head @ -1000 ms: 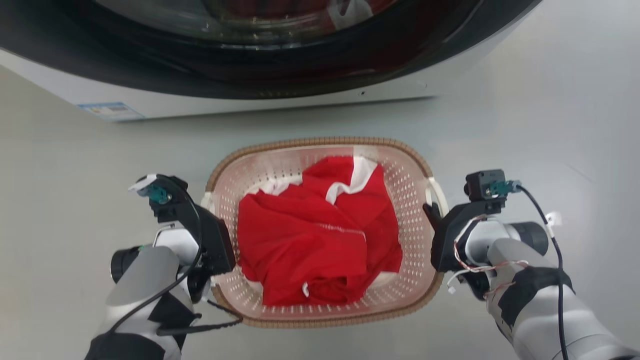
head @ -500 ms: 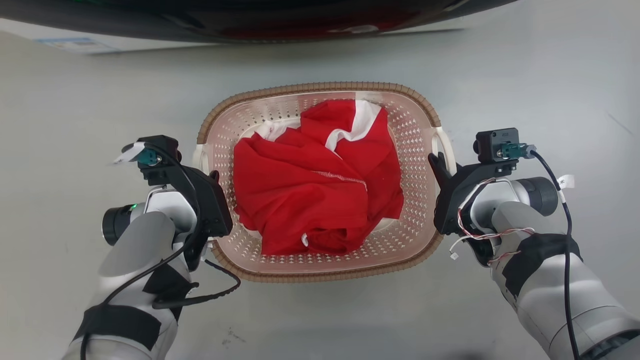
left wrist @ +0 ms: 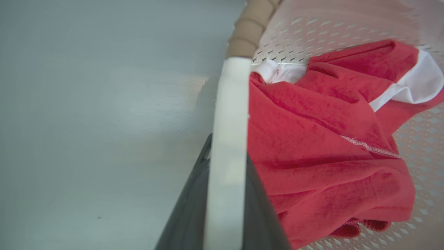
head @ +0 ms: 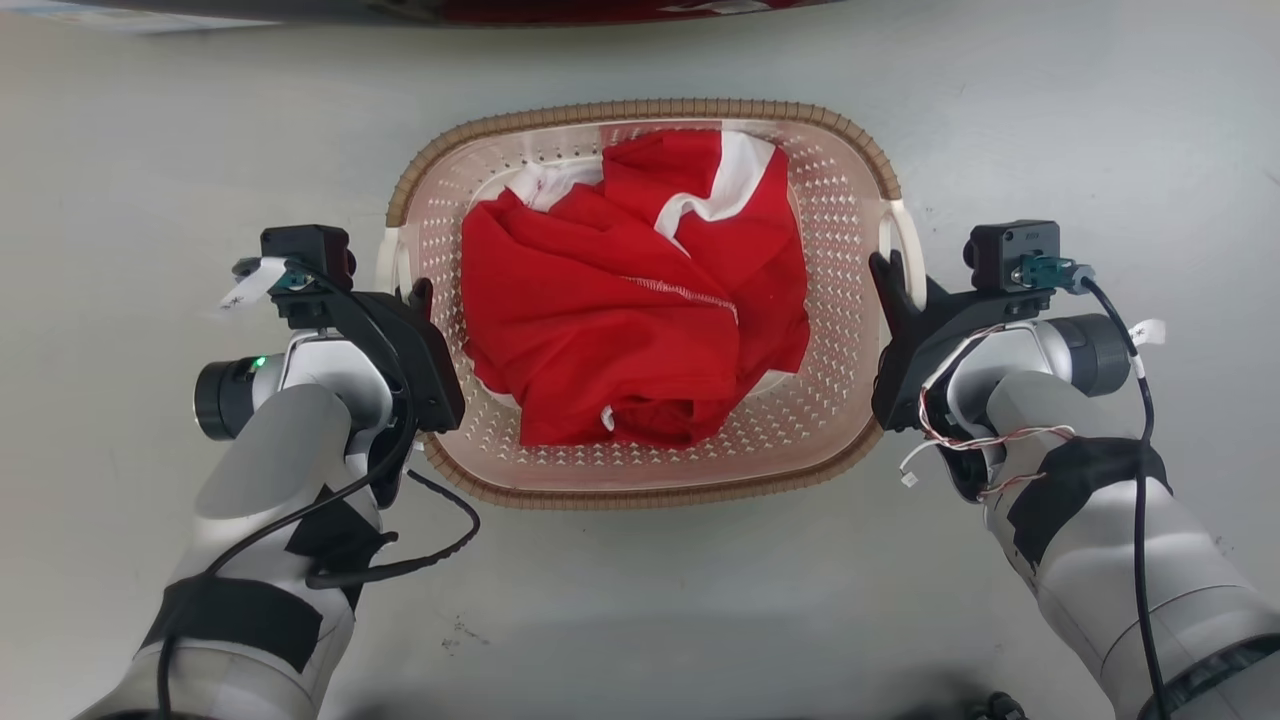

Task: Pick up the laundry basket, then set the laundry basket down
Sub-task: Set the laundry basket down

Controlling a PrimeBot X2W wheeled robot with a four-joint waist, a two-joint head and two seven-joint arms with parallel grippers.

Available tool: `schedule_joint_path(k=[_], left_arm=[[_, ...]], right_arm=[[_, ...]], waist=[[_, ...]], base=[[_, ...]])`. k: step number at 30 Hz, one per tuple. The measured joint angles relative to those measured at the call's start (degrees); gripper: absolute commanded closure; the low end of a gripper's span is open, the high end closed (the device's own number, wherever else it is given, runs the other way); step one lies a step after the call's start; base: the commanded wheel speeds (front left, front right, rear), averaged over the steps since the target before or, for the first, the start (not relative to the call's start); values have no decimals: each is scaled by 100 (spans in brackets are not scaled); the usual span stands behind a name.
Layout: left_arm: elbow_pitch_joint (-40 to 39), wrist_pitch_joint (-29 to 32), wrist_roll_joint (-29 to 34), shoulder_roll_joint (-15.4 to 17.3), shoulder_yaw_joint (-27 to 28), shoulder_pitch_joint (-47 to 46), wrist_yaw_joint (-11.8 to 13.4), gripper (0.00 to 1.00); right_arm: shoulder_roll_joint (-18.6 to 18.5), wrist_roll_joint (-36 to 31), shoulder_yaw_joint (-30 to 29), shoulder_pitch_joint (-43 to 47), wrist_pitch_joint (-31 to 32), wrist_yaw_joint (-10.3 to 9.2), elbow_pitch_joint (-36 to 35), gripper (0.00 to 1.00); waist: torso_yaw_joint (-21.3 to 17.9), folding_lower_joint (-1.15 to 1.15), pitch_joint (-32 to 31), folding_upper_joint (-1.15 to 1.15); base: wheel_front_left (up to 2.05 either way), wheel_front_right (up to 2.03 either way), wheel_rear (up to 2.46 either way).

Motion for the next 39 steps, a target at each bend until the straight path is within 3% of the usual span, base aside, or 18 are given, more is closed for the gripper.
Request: schedule_joint_path(k=[10, 26, 27, 29, 39], left_arm=[[66, -298, 31, 8, -3, -114, -3, 100], [241, -434, 30, -13, -43, -190, -126, 100], [247, -433, 30, -14, -44, -213, -126, 87], [260, -426, 30, -11, -51, -238, -145, 0], [388, -437, 10, 65, -76, -211, -203, 0]], right_arm=[[-13, 1, -51, -84, -342, -3, 37, 100], [29, 2, -53, -171, -398, -2, 175, 100], [31, 3, -54, -172, -405, 1, 176, 85], [27, 3, -56, -172, -427, 2, 194, 0], [-62, 67, -105, -50, -584, 57, 261, 0]], waist=[[18, -3, 233, -3], [13, -1, 203, -1], [11, 0, 200, -1], [9, 0, 192, -1], [14, 0, -37, 0]], base=[[0, 0, 0], [0, 0, 0], [0, 0, 0], [0, 0, 0], [0, 0, 0]])
